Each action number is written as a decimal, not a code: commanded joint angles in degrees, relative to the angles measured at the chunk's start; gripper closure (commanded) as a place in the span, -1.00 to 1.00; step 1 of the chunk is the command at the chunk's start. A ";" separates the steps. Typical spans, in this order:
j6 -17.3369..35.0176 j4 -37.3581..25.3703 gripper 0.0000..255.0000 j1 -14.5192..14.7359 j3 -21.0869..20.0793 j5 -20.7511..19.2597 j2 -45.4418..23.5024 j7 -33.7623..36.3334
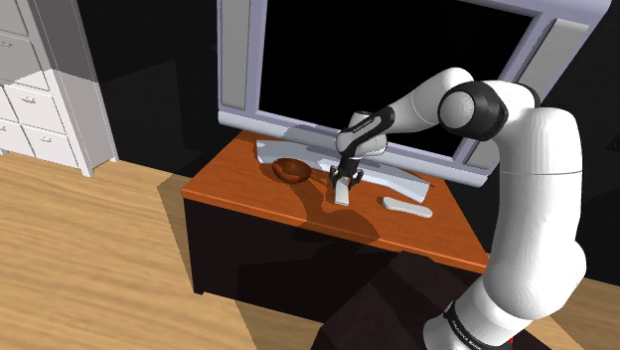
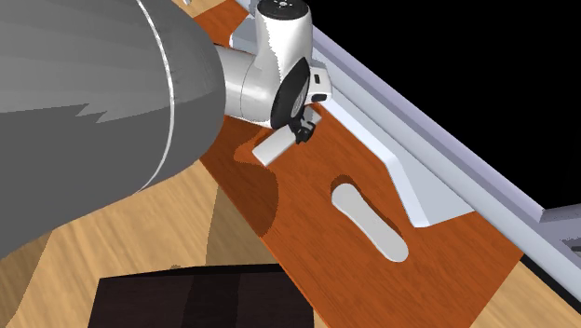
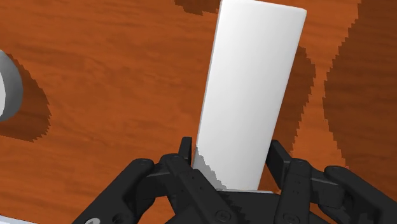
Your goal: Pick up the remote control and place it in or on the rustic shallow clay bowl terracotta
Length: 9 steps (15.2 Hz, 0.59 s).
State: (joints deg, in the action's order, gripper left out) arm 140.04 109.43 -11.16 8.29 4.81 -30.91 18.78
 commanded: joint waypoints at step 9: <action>-5.72 -0.46 1.00 0.54 0.69 -1.02 5.30 0.61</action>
State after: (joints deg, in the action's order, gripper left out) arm 134.94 109.03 -10.62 8.90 3.89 -26.16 19.38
